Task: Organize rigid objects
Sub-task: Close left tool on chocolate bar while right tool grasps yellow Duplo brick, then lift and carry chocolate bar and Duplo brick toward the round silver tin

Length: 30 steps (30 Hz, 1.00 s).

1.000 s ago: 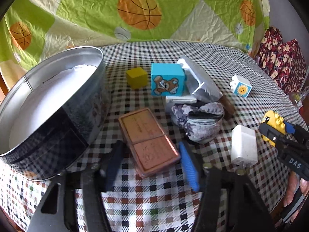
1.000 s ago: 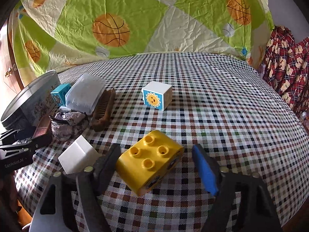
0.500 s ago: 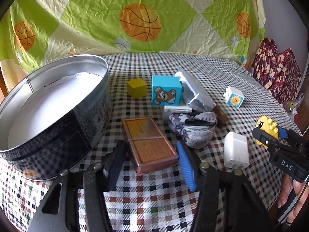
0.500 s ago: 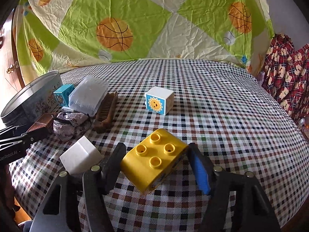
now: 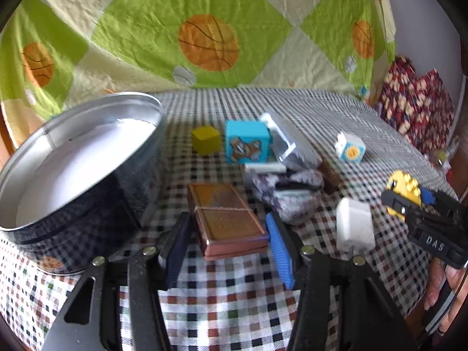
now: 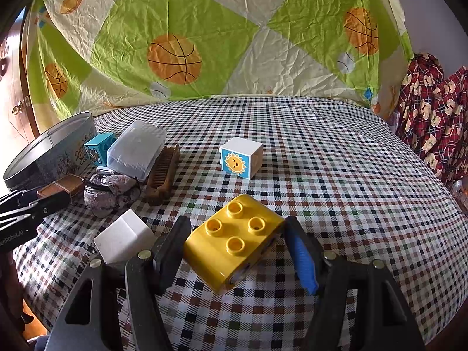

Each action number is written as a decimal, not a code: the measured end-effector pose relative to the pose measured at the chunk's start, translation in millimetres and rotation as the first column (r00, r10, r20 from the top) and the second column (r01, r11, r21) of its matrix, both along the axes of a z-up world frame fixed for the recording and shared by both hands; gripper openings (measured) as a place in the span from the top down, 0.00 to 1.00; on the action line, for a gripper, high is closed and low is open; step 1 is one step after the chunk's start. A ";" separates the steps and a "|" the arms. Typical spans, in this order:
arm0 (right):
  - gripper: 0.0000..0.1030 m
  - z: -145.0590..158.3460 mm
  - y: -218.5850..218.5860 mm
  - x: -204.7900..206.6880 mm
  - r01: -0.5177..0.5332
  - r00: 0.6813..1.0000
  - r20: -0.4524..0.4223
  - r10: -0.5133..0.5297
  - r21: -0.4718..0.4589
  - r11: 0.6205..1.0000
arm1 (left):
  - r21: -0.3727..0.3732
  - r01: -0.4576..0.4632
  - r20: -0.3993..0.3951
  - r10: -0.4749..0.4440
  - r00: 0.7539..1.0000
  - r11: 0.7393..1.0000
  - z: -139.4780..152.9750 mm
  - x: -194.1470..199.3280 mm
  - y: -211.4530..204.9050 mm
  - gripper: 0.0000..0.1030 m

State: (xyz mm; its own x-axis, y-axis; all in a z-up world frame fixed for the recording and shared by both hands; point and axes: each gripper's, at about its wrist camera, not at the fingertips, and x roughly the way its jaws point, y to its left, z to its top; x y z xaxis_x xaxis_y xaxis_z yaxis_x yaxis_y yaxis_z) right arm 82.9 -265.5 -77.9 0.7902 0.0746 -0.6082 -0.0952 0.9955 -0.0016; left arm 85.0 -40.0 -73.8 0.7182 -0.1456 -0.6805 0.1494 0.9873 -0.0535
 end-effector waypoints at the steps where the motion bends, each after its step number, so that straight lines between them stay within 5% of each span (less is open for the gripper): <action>1: 0.34 -0.1 0.4 0.3 -0.001 1.000 -0.001 0.001 0.000 1.000 | 0.014 0.018 -0.040 -0.018 0.999 1.000 -4.2 3.7 -3.9 0.49; 11: 0.34 -0.6 2.2 0.5 -0.015 1.000 -0.004 0.015 -0.011 1.000 | 0.062 -0.022 -0.125 0.030 0.992 0.998 -7.0 23.8 -10.2 0.35; 13: 0.34 -0.6 2.8 0.9 -0.015 1.000 -0.005 0.015 -0.013 1.000 | 0.056 -0.011 -0.125 0.018 0.992 0.998 -7.0 25.3 -9.6 0.37; 15: 0.34 -0.6 2.9 1.0 -0.015 1.000 -0.005 0.015 -0.014 1.000 | 0.050 -0.016 -0.108 0.021 0.994 0.999 -7.4 24.2 -7.8 0.56; 30: 0.34 3.6 -0.4 -9.1 -0.010 0.998 0.065 0.009 0.004 1.000 | -0.031 -0.040 0.006 0.040 0.999 0.999 3.1 9.3 5.5 0.56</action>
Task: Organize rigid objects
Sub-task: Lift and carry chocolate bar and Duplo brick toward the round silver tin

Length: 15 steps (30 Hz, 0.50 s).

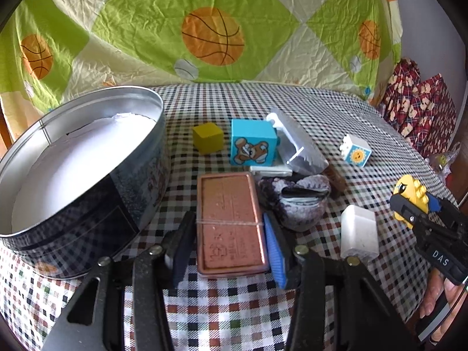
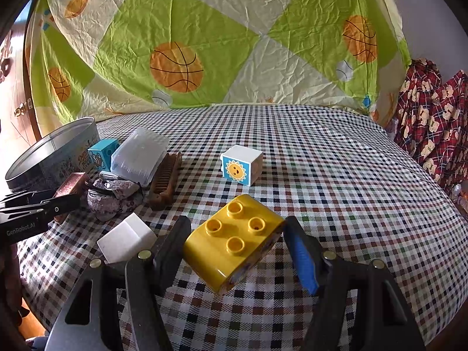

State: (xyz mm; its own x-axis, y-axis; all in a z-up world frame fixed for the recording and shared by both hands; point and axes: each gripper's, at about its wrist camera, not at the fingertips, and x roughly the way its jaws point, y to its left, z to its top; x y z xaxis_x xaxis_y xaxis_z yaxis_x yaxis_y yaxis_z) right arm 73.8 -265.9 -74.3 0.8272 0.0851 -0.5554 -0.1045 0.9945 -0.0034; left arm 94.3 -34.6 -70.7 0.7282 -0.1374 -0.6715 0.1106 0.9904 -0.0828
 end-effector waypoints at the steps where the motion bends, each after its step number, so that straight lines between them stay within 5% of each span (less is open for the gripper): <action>1: 0.34 0.5 -0.4 -1.1 0.000 1.000 0.008 0.000 0.004 1.000 | 0.002 -0.008 0.011 0.008 1.000 1.000 0.9 -1.4 0.5 0.56; 15: 0.34 5.3 -5.0 -14.2 -0.010 0.995 0.104 0.006 0.039 0.999 | 0.018 -0.056 0.162 0.053 0.985 0.998 12.9 -21.2 1.9 0.56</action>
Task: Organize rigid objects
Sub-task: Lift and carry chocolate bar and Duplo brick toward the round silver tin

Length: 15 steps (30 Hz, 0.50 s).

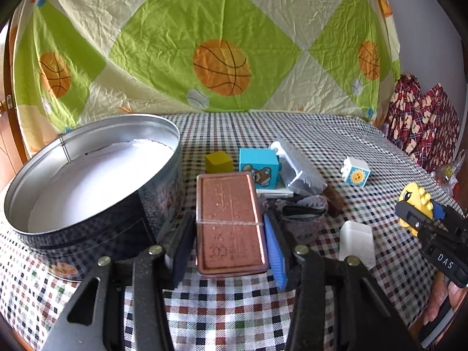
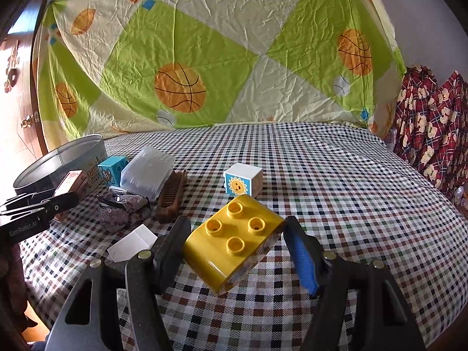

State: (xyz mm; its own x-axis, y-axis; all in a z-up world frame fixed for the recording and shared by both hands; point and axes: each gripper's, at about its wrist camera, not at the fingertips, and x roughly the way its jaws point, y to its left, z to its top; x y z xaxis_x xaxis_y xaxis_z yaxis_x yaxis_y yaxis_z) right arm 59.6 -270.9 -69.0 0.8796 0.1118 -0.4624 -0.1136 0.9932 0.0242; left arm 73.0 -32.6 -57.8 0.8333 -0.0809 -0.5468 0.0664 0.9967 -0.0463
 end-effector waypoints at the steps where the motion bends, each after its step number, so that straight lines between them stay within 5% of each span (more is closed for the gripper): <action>1: 0.34 0.3 -0.5 -2.0 -0.001 1.000 0.013 0.000 0.004 1.000 | 0.005 -0.003 0.016 0.003 1.000 1.000 0.7 -2.5 -0.3 0.56; 15: 0.34 4.7 3.1 -19.3 0.030 0.990 0.140 -0.027 -0.021 0.999 | 0.026 -0.032 0.124 0.028 0.992 0.999 7.1 -17.4 -3.1 0.56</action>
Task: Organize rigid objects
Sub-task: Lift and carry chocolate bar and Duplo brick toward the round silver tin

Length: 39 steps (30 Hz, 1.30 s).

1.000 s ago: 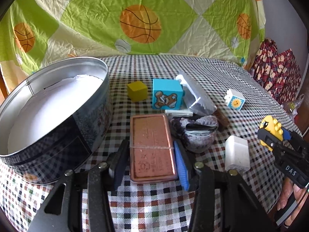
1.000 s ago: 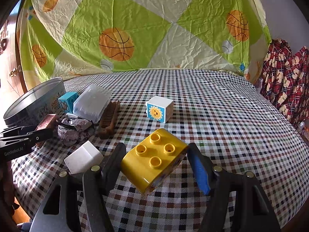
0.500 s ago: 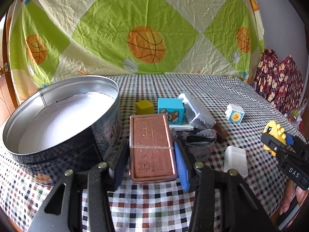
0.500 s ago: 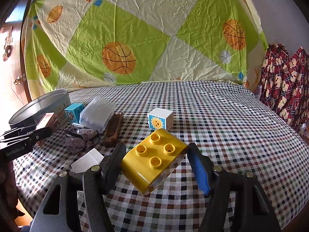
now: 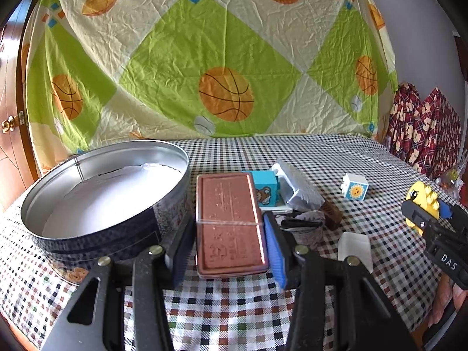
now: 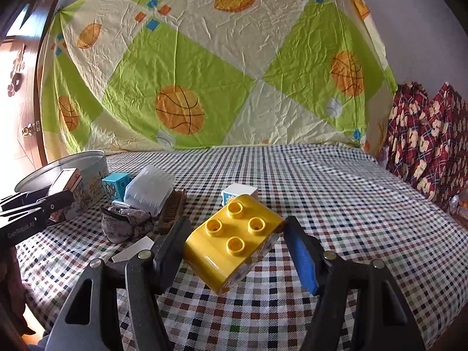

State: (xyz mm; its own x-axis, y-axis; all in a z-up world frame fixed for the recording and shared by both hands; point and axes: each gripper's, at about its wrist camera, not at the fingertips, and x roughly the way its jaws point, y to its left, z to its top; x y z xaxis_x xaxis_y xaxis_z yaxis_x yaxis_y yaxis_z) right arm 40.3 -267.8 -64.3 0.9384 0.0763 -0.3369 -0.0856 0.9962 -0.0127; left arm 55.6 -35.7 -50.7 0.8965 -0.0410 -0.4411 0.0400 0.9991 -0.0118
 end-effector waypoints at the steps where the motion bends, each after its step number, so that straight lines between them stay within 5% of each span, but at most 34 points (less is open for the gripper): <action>1: 0.34 0.5 1.2 -1.9 0.004 1.000 0.014 -0.003 -0.008 1.000 | -0.002 -0.001 0.003 0.001 1.000 1.000 0.2 -0.2 0.1 0.56; 21: 0.34 17.7 15.3 -16.4 0.025 0.989 0.147 -0.016 -0.054 0.998 | -0.035 -0.012 0.068 0.015 0.998 0.999 2.6 -12.5 5.6 0.56; 39: 0.34 20.2 48.3 -6.6 -0.072 0.987 0.142 0.076 -0.034 0.997 | -0.039 -0.042 0.134 0.046 0.990 0.998 5.6 -26.9 20.5 0.56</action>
State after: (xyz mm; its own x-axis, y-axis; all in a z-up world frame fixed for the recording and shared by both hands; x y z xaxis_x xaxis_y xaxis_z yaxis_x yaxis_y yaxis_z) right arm 33.8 -219.6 -44.1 0.9693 0.1395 -0.2026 -0.1542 0.9863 -0.0587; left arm 28.7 -15.2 -45.1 0.9489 -0.0140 -0.3152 -0.0003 0.9990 -0.0453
